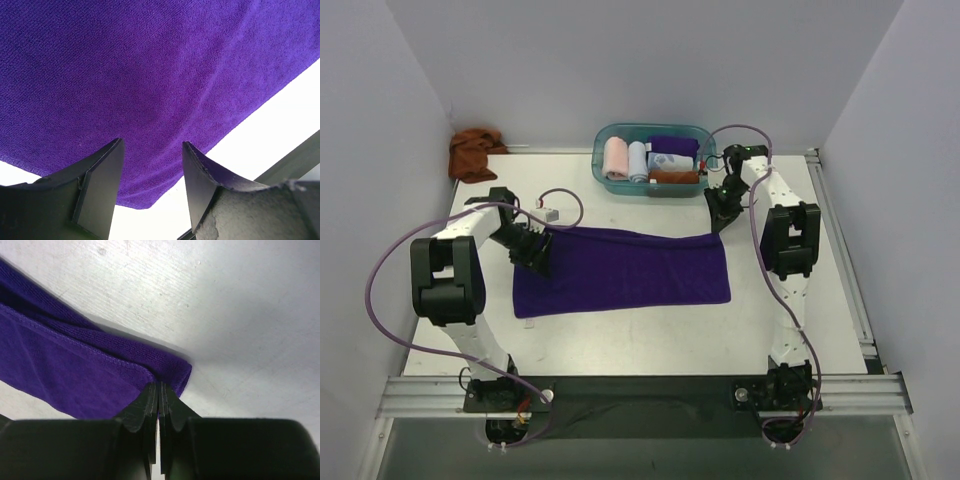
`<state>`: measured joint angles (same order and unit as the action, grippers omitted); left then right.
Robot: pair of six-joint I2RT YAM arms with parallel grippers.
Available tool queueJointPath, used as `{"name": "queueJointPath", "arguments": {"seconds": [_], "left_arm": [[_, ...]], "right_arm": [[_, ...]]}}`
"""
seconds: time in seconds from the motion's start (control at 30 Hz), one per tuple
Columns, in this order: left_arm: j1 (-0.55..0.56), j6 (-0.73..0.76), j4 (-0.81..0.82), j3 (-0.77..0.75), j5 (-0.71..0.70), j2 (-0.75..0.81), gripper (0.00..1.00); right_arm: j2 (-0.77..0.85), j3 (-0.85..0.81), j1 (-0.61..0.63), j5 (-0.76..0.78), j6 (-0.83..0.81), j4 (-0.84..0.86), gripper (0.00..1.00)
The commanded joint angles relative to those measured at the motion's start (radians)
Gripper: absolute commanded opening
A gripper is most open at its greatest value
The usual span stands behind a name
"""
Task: Roll the towels
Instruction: Flatten the towel
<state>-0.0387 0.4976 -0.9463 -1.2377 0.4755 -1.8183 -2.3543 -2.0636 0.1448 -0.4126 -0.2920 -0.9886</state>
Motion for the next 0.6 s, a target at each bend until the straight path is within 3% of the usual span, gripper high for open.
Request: {"name": "queueJointPath", "arguments": {"seconds": [0.0, 0.23, 0.47, 0.57], "left_arm": [[0.000, -0.004, 0.021, -0.009, 0.015, -0.007, 0.60], [-0.001, -0.010, 0.032, 0.006, 0.000, -0.001, 0.60], [-0.020, -0.042, 0.064, -0.005, 0.005, 0.010, 0.60], [-0.030, -0.056, 0.076, -0.009, 0.012, 0.010, 0.60]], "right_arm": [[0.019, -0.030, -0.014, -0.011, 0.013, 0.004, 0.00], [0.119, 0.046, -0.039, 0.078, 0.128, 0.356, 0.00], [0.089, 0.071, -0.039, 0.288, 0.163, 0.491, 0.00], [0.082, 0.073, -0.044, 0.247, 0.183, 0.504, 0.00]]}}
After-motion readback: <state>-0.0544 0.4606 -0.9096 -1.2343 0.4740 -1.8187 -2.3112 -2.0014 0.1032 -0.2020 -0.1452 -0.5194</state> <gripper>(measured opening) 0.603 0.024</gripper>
